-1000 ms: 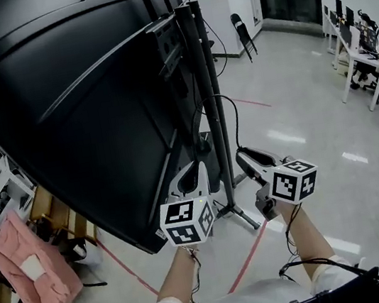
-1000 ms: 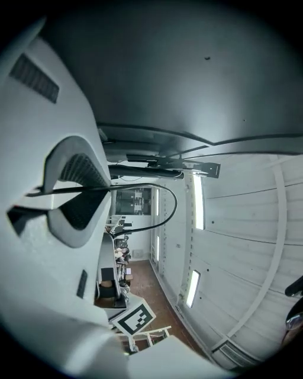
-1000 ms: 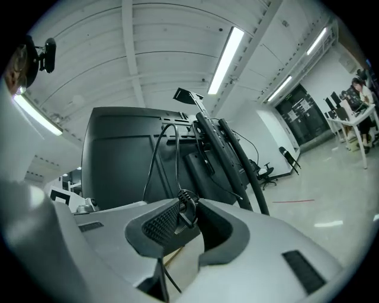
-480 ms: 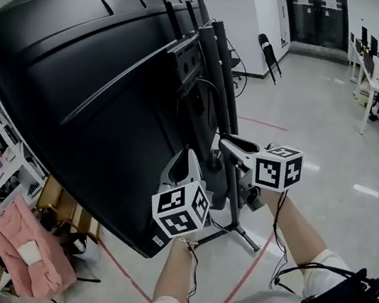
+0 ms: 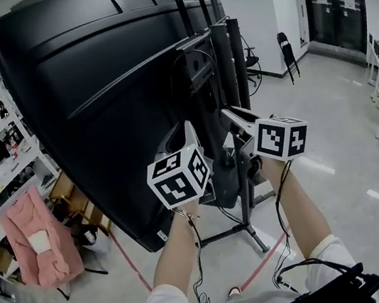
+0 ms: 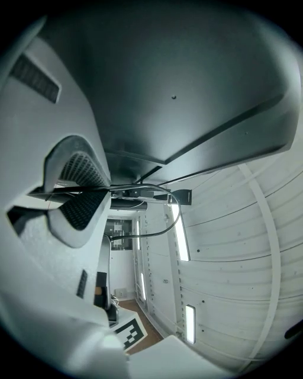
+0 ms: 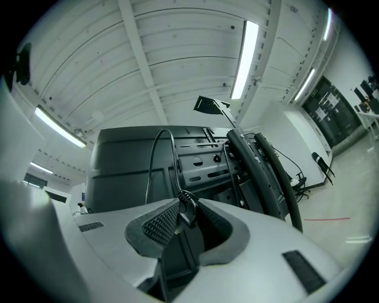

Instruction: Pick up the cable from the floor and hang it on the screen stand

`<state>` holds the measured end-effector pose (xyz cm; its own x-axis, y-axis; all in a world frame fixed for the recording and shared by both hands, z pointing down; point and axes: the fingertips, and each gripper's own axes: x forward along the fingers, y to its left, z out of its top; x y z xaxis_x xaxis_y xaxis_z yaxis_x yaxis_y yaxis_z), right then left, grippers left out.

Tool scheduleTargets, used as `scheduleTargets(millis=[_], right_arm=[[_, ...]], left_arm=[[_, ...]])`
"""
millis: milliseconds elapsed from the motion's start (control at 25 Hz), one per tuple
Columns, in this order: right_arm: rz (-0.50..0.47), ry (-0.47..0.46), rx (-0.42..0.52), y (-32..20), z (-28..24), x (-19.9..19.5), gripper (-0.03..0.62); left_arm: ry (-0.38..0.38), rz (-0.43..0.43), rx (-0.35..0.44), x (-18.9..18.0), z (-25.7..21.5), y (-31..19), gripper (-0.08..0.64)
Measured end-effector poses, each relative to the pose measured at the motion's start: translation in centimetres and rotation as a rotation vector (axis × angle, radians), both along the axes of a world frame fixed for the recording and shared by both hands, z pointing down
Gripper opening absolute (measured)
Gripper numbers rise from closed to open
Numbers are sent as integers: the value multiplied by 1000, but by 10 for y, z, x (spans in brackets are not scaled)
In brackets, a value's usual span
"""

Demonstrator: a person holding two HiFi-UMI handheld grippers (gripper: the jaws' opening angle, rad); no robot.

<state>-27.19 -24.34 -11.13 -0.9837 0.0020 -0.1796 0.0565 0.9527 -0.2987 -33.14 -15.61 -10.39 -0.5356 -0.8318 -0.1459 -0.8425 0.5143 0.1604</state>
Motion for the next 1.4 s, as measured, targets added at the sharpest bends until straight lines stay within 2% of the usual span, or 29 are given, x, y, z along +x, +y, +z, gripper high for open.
scheduleTargets(millis=[360, 800, 1400], right_arm=[[-11, -3, -40, -19, -19, -31, 107], [-14, -6, -118, -45, -16, -58, 107], [7, 10, -136, -70, -9, -82, 106]], left_arm=[[68, 7, 36, -35, -19, -27, 23], [77, -5, 23, -55, -20, -47, 23], [100, -12, 63, -76, -11, -72, 23]])
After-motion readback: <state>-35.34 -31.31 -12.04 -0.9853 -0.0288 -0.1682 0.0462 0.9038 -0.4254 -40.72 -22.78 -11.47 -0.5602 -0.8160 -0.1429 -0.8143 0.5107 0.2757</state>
